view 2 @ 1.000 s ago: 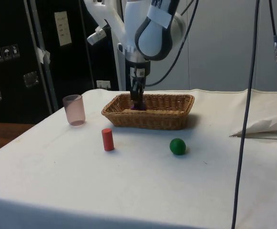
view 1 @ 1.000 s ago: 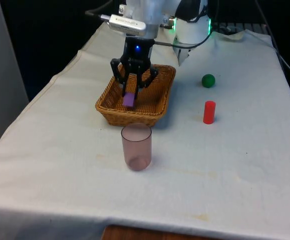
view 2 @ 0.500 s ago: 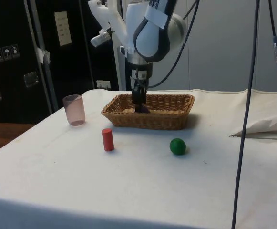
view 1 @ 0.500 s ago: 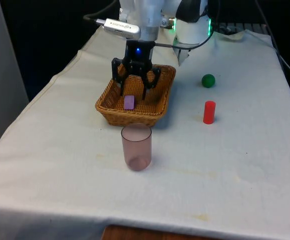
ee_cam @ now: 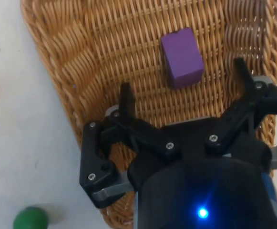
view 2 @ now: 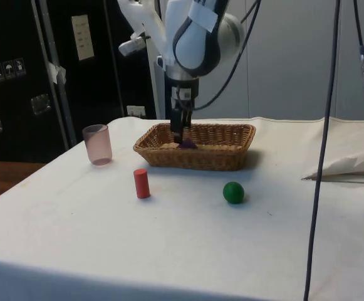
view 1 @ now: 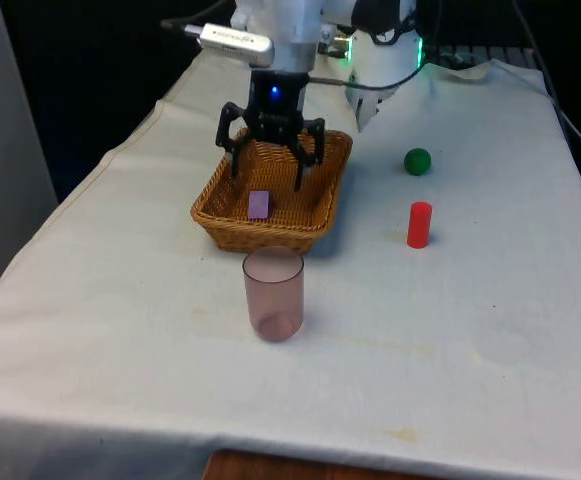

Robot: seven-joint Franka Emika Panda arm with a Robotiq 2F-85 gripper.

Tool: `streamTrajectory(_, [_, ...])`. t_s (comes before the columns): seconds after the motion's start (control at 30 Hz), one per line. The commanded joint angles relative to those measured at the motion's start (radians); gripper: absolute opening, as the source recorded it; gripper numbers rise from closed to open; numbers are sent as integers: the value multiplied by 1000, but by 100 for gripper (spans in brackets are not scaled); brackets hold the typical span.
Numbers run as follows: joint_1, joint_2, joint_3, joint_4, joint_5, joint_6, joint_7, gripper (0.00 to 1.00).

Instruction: Pick up the triangular block and place it into the basket.

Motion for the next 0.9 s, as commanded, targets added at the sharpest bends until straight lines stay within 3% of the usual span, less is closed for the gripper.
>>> streamTrajectory(0.0, [2,-22,-5,-5,-4,-21,-2,100])
streamTrajectory(0.37, [3,-104,-14,0,-13,-102,-5,100])
streamTrajectory(0.4, [0,-95,-7,0,-3,-86,-8,100])
streamTrajectory(0.53, [0,-136,-11,3,-6,-139,-11,100])
streamTrajectory(0.67, [1,-145,-9,4,-3,-152,-10,100])
streamTrajectory(0.87, [12,-124,-2,50,-14,-236,11,100])
